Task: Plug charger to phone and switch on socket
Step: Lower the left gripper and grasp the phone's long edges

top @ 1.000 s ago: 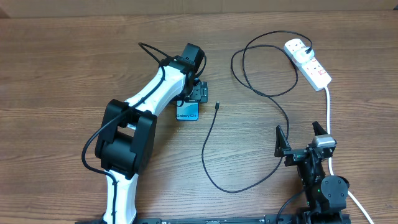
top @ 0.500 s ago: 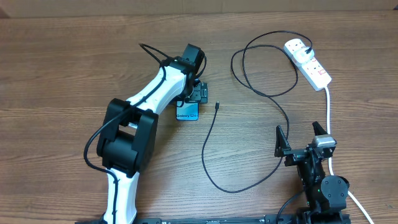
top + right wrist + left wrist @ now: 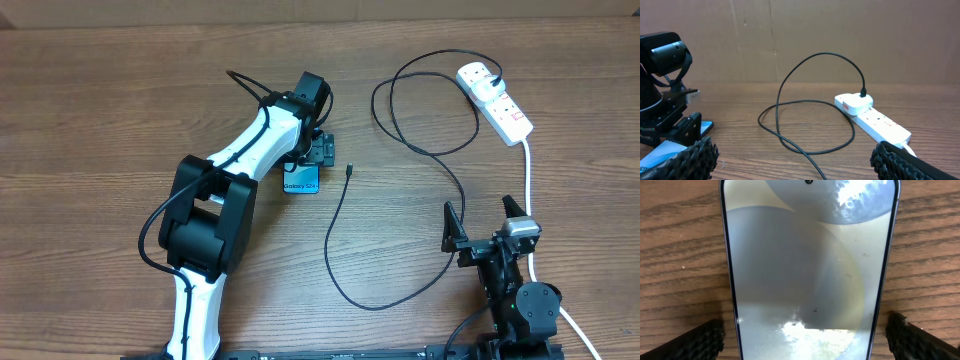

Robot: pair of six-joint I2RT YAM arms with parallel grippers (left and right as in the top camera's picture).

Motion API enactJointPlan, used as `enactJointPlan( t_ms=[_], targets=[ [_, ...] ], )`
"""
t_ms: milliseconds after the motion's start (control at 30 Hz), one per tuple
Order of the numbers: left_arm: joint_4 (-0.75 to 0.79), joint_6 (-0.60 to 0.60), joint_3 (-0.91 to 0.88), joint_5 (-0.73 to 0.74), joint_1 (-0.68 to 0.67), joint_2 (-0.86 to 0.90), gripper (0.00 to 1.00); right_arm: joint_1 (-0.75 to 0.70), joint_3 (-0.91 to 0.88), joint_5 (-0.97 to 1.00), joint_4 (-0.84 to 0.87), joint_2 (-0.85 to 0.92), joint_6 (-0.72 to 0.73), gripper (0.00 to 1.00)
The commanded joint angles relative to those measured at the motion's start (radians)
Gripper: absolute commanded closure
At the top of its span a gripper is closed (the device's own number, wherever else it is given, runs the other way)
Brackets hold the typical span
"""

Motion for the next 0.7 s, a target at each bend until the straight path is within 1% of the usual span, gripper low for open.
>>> enactJointPlan(
  t_ms=[0, 67, 267, 400, 500, 600, 667],
  targets=[
    [-0.016, 0.008, -0.013, 0.005, 0.001, 0.062, 0.04, 0.006, -0.01, 0.006, 0.006, -0.01, 0.003, 0.0],
    [-0.018, 0.008, -0.013, 0.005, 0.001, 0.062, 0.11, 0.006, -0.01, 0.006, 0.006, -0.01, 0.003, 0.0],
    [-0.018, 0.008, -0.013, 0.002, 0.001, 0.062, 0.14, 0.006, -0.01, 0.006, 0.006, -0.01, 0.003, 0.0],
    [-0.018, 0.008, -0.013, -0.003, 0.001, 0.062, 0.2, 0.006, -0.01, 0.006, 0.006, -0.01, 0.003, 0.0],
    [-0.018, 0.008, -0.013, -0.002, 0.001, 0.062, 0.21, 0.006, -0.01, 0.006, 0.006, -0.01, 0.003, 0.0],
    [-0.019, 0.008, -0.013, -0.002, 0.001, 0.062, 0.25, 0.006, -0.01, 0.006, 0.006, -0.01, 0.004, 0.0],
    [-0.019, 0.008, -0.013, -0.003, 0.001, 0.062, 0.26, 0.006, -0.01, 0.006, 0.006, -0.01, 0.003, 0.0]
  ],
)
